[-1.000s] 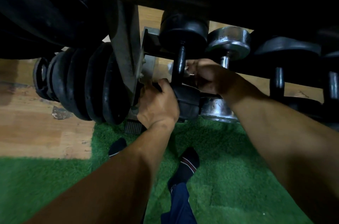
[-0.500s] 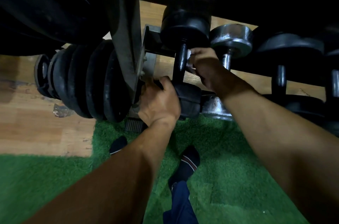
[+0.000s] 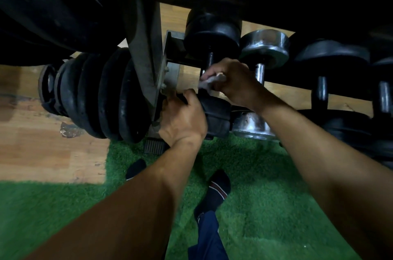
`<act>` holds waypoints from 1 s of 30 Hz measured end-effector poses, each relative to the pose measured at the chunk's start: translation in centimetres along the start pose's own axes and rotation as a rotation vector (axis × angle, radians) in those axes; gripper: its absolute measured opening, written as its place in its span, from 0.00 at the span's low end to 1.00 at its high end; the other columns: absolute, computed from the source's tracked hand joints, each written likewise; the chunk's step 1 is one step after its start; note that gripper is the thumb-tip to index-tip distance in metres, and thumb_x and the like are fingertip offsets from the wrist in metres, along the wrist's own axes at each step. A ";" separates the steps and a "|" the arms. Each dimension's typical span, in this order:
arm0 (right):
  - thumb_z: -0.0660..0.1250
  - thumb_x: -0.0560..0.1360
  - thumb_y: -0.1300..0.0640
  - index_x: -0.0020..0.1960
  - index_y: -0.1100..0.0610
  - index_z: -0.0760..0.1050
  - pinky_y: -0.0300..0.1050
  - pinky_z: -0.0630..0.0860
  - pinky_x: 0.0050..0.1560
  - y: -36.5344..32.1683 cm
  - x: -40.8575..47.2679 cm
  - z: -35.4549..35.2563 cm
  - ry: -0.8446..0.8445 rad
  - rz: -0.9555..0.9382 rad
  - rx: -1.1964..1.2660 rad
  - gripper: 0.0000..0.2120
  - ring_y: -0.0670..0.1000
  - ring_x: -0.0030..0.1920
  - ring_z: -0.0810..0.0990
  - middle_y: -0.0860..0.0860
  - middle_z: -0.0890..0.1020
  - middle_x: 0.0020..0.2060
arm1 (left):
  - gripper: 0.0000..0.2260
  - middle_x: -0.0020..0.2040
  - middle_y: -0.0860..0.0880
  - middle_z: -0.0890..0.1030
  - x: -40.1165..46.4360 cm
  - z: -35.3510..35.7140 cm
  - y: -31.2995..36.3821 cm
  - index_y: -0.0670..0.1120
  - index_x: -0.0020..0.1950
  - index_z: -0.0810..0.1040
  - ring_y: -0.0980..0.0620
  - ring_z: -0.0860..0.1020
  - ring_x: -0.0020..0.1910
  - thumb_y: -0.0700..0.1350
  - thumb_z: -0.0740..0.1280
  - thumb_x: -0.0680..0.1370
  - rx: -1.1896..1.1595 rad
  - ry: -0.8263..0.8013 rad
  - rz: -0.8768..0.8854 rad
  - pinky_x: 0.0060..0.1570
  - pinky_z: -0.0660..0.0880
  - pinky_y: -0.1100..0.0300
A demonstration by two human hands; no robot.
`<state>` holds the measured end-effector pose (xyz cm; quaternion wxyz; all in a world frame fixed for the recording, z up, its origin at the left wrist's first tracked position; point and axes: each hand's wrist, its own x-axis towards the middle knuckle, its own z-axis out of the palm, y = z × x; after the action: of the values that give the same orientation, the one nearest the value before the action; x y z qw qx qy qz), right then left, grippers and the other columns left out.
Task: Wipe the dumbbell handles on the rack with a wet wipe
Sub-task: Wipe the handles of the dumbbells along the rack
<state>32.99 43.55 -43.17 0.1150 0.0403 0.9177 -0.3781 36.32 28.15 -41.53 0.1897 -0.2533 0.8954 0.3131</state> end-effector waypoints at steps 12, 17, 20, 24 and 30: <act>0.67 0.74 0.63 0.45 0.49 0.82 0.30 0.71 0.46 2.9 -5.1 -2.4 0.087 0.205 0.021 0.10 0.39 0.46 0.79 0.40 0.82 0.44 | 0.34 0.63 0.45 0.80 -0.5 -0.7 -0.1 0.50 0.63 0.76 0.41 0.79 0.59 0.65 0.42 0.73 0.132 0.011 0.242 0.47 0.71 0.51; 0.71 0.72 0.58 0.45 0.48 0.85 0.30 0.71 0.47 3.7 -7.9 -2.5 0.332 0.360 0.081 0.07 0.40 0.46 0.78 0.43 0.83 0.45 | 0.27 0.63 0.43 0.78 -0.6 -1.4 0.2 0.47 0.68 0.75 0.39 0.74 0.65 0.61 0.53 0.78 0.401 -0.005 0.654 0.64 0.70 0.42; 0.68 0.69 0.53 0.45 0.47 0.84 0.40 0.75 0.50 4.1 -9.2 -2.4 0.448 0.425 0.163 0.07 0.46 0.48 0.80 0.48 0.84 0.46 | 0.27 0.64 0.42 0.76 -0.5 -2.1 0.6 0.44 0.71 0.72 0.39 0.71 0.66 0.60 0.55 0.80 0.638 -0.061 1.046 0.69 0.66 0.40; 0.65 0.66 0.46 0.45 0.49 0.83 0.46 0.78 0.51 4.0 -9.9 -2.7 0.454 0.408 0.238 0.13 0.47 0.48 0.81 0.46 0.83 0.45 | 0.29 0.65 0.44 0.78 -1.2 -1.2 1.2 0.45 0.70 0.75 0.42 0.71 0.70 0.64 0.53 0.82 0.915 -0.271 1.416 0.77 0.57 0.40; 0.71 0.74 0.54 0.50 0.52 0.86 0.45 0.75 0.53 4.4 -9.5 -4.7 0.236 0.395 0.040 0.07 0.48 0.51 0.81 0.50 0.83 0.49 | 0.28 0.56 0.47 0.81 -1.4 -0.2 2.1 0.46 0.63 0.76 0.45 0.78 0.57 0.68 0.54 0.80 1.031 -0.276 1.536 0.69 0.67 0.45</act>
<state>42.08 50.11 -40.65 0.0778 0.2653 0.8915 -0.3588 36.23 29.93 -39.68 0.1245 0.5626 0.8154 -0.0560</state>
